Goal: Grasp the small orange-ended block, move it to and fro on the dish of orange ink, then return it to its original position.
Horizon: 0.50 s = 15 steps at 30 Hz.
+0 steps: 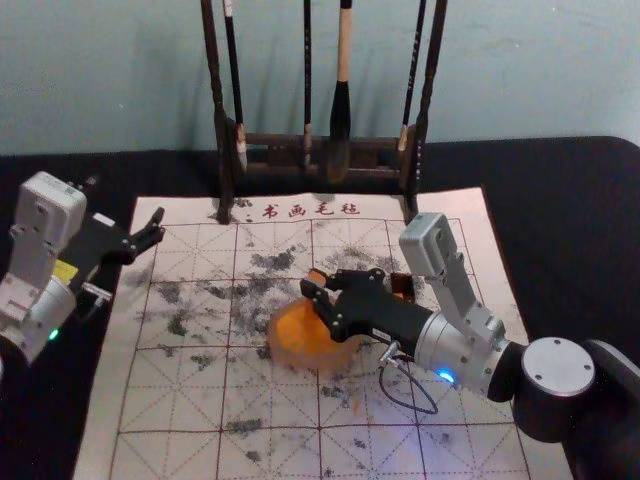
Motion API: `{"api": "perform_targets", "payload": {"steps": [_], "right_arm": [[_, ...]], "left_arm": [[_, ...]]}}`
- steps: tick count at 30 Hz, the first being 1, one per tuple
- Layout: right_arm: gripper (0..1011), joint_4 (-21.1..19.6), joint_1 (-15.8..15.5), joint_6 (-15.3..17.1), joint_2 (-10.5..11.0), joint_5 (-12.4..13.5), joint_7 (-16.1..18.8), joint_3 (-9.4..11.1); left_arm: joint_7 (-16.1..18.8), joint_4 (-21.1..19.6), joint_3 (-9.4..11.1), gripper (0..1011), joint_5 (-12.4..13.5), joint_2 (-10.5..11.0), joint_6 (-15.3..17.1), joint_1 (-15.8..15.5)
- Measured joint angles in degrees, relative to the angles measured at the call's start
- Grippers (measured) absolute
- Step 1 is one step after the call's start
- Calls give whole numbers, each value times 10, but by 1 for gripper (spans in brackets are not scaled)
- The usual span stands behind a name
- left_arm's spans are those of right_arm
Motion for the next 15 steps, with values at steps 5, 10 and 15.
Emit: {"api": "perform_targets", "payload": {"steps": [5,10,15], "right_arm": [[134,-2,-1,3,0,0,-1,3],[135,-4,-3,7,2,1,-2,5],[134,-7,-5,9,5,2,-1,6]], "left_arm": [[0,0,0,1001,0,0,0,0],[0,0,0,1001,0,0,0,0],[0,0,0,1001,0,0,0,0]]}}
